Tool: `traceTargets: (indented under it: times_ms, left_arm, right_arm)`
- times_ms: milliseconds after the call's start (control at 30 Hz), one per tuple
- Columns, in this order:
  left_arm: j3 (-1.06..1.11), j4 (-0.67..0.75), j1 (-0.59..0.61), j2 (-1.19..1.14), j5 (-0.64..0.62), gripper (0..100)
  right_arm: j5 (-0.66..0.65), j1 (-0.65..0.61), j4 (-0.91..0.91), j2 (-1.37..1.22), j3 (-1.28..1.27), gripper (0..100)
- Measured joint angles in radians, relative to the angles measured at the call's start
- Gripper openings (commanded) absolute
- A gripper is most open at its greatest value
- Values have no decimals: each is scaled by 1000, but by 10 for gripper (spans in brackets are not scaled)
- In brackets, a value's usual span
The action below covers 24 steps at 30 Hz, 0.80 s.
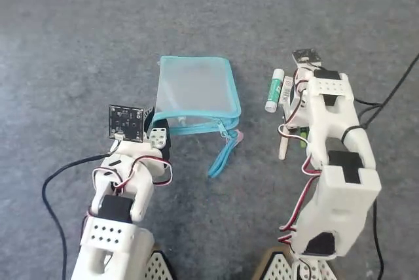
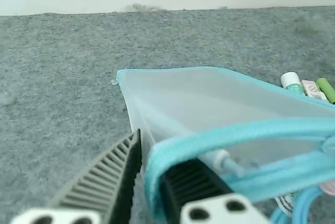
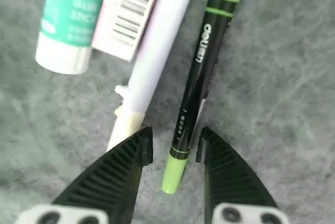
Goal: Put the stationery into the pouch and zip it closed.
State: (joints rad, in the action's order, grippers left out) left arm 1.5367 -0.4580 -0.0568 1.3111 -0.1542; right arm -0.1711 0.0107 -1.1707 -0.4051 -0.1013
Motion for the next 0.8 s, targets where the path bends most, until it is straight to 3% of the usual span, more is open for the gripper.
traceTargets:
  times_ms: [167, 533, 667, 800]
  left_arm:
    - [0, 0, 0, 0, 0, 12]
    - [0, 0, 0, 0, 0, 12]
    - [0, 0, 0, 0, 0, 12]
    - [0, 0, 0, 0, 0, 12]
  right_arm:
    - [0, 11, 9, -12, 5, 2]
    - [2, 72, -18, -3, 9, 6]
    - [-32, 101, -115, 130, 9, 6]
    - [-121, 51, -282, 361, 9, 6]
